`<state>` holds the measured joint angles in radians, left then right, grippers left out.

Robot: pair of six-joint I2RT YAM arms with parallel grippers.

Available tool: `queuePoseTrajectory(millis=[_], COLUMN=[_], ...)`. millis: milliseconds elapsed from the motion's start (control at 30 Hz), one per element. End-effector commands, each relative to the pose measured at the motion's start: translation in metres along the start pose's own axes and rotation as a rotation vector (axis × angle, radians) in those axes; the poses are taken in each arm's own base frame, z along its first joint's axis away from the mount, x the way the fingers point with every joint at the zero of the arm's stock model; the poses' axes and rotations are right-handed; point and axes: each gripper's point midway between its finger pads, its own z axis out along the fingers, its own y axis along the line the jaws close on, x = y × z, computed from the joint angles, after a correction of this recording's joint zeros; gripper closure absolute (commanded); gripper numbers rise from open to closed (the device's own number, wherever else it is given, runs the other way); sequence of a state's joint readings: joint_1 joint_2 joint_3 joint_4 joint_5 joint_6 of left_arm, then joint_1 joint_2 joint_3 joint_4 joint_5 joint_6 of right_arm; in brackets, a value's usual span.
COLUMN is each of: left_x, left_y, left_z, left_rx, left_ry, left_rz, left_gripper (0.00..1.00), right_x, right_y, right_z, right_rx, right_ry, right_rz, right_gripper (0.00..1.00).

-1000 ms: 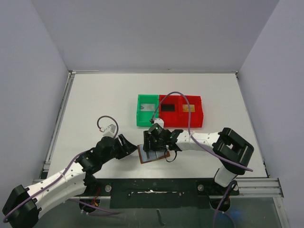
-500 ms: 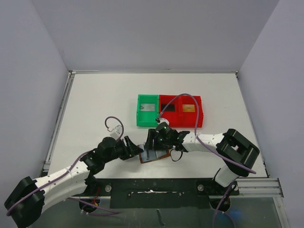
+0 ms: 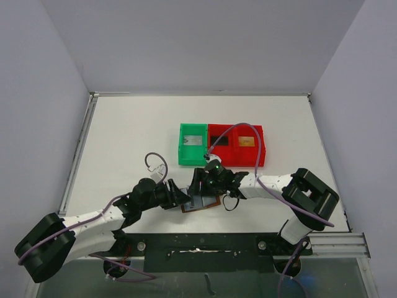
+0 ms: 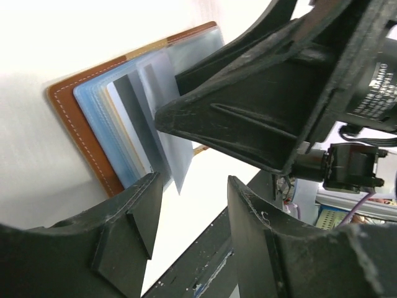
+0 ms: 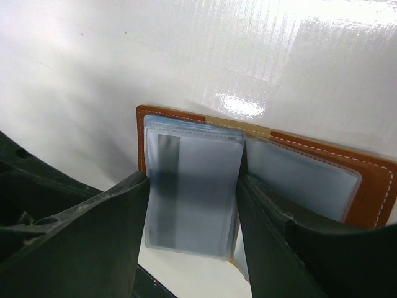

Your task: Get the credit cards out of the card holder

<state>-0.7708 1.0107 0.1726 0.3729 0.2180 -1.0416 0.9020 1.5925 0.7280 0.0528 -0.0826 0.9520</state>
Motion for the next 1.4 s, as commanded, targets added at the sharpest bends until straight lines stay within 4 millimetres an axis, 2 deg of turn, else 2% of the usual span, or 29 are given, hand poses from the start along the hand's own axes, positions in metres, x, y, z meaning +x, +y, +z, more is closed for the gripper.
queuePoseTrajectory(millis=[0,167,633,767,1067,1167,1367], left_x=[-0.008,-0.006,-0.003,-0.004,-0.007,-0.011,-0.014], left_y=[-0.018,-0.012,-0.025,-0.026,-0.034,-0.040,-0.042], left_z=[0.006,0.011,0.026,0.031,0.037,0.039,0.044], left_rx=[0.063,0.036,0.071,0.076,0.088,0.100,0.087], left_ry=[-0.018,-0.014,-0.002,-0.004,-0.013,-0.021,-0.015], left_rz=[0.044,0.048,0.080,0.092,0.113,0.119,0.143], left_gripper=[0.56,0.57,0.62,0.68,0.69,0.69,0.66], right_x=[-0.003,-0.003,-0.003,-0.004,-0.005,-0.008,-0.024], right_y=[0.005,0.004,0.007,0.009,0.010,0.010,0.019], right_z=[-0.004,-0.004,-0.006,-0.008,-0.008,-0.013,-0.042], right_rx=[-0.029,-0.029,-0.046,-0.057,-0.058,-0.057,-0.095], right_ry=[-0.015,-0.012,-0.014,-0.017,-0.018,-0.031,-0.085], right_rz=[0.008,0.008,0.007,0.004,0.008,0.000,-0.061], right_gripper=[0.44,0.44,0.44,0.44,0.44,0.40,0.34])
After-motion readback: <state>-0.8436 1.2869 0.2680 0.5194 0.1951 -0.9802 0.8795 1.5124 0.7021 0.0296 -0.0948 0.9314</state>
